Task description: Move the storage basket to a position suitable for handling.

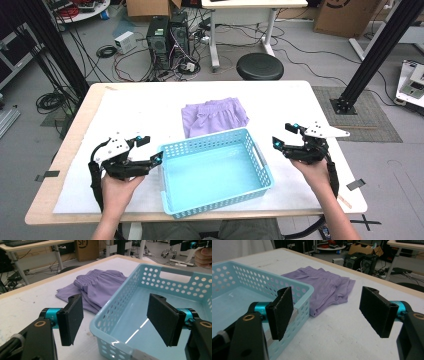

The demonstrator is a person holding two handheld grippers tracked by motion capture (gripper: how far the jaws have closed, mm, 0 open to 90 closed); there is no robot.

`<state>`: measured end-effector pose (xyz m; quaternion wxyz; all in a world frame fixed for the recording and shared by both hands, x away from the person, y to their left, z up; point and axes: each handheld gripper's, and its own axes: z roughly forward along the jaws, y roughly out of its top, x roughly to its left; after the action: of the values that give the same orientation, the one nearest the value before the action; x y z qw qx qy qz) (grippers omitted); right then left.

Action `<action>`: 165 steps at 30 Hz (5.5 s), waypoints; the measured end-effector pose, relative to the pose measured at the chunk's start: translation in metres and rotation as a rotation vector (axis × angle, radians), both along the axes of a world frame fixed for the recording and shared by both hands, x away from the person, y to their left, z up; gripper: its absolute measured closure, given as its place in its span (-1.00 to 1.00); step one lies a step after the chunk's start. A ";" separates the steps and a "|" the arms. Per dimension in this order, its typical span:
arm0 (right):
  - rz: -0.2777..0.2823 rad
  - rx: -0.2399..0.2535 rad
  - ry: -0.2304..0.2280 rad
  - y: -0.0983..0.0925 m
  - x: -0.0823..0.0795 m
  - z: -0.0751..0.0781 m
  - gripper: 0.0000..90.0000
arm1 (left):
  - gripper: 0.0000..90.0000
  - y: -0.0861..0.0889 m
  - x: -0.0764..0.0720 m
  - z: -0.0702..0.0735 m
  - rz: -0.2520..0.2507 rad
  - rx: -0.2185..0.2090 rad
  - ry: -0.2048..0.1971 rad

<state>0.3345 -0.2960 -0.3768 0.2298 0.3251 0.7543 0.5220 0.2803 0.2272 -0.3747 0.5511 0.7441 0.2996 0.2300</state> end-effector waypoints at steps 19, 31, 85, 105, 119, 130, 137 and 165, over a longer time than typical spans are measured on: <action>-0.040 0.020 -0.018 -0.005 -0.051 -0.007 -0.47 | -0.34 -0.024 -0.107 -0.028 0.127 0.025 -0.005; -0.012 0.046 -0.014 -0.008 -0.076 -0.014 -0.51 | -0.34 -0.040 -0.139 -0.043 0.062 -0.010 0.029; 0.357 -0.155 0.083 0.041 -0.061 -0.063 -0.64 | -0.54 -0.057 -0.104 -0.067 0.055 0.101 0.119; 0.354 -0.156 0.113 0.041 -0.055 -0.056 -0.64 | -0.54 -0.056 -0.098 -0.067 0.046 0.090 0.152; 0.339 -0.139 0.097 0.048 -0.053 -0.056 -0.51 | -0.51 -0.052 -0.091 -0.066 0.088 0.078 0.166; 0.344 -0.162 0.038 0.053 -0.064 -0.049 -0.28 | -0.29 -0.044 -0.094 -0.062 0.100 0.066 0.152; 0.328 -0.158 0.038 0.054 -0.067 -0.043 -0.27 | -0.29 -0.043 -0.097 -0.056 0.096 0.069 0.121; 0.323 -0.133 0.137 0.052 -0.072 -0.047 -0.18 | -0.13 -0.035 -0.099 -0.061 0.085 0.043 0.197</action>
<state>0.2628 -0.2444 -0.4235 0.1122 0.2185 0.8436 0.4776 0.1811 0.1925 -0.4359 0.4923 0.7615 0.3787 0.1855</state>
